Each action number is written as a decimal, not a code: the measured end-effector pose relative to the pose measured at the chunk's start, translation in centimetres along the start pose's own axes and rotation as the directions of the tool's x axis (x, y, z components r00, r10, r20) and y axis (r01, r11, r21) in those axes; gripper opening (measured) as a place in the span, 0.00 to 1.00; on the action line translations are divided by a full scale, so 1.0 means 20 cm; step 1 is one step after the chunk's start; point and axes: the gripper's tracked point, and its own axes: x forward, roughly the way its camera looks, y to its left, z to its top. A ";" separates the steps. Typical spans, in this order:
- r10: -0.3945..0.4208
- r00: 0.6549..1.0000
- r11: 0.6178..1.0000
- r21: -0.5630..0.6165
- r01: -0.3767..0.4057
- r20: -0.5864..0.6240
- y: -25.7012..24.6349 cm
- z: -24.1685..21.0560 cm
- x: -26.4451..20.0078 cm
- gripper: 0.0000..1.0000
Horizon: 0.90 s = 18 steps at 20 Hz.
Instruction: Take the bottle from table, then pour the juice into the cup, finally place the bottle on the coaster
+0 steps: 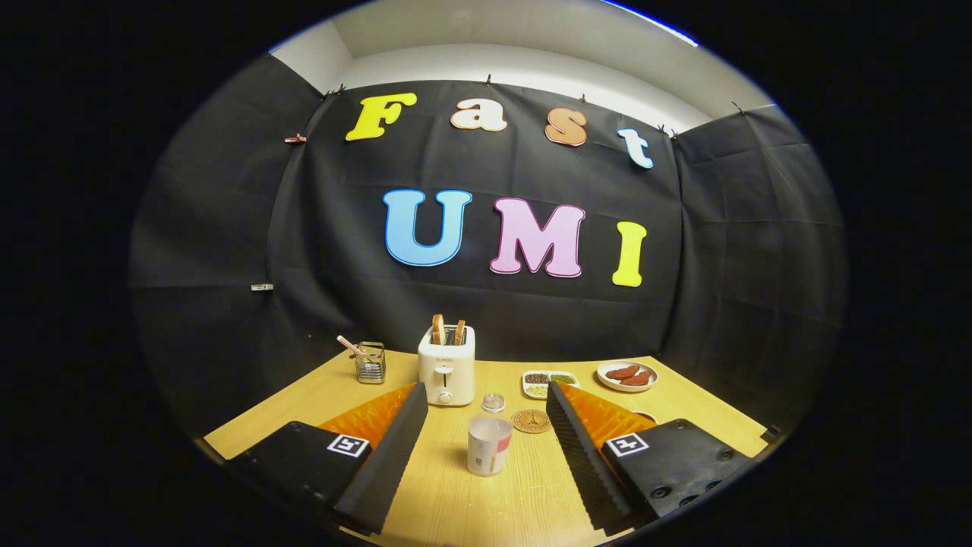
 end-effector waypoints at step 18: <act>0.002 0.988 1.000 0.022 0.001 -0.152 0.04 -0.61 0.42 0.97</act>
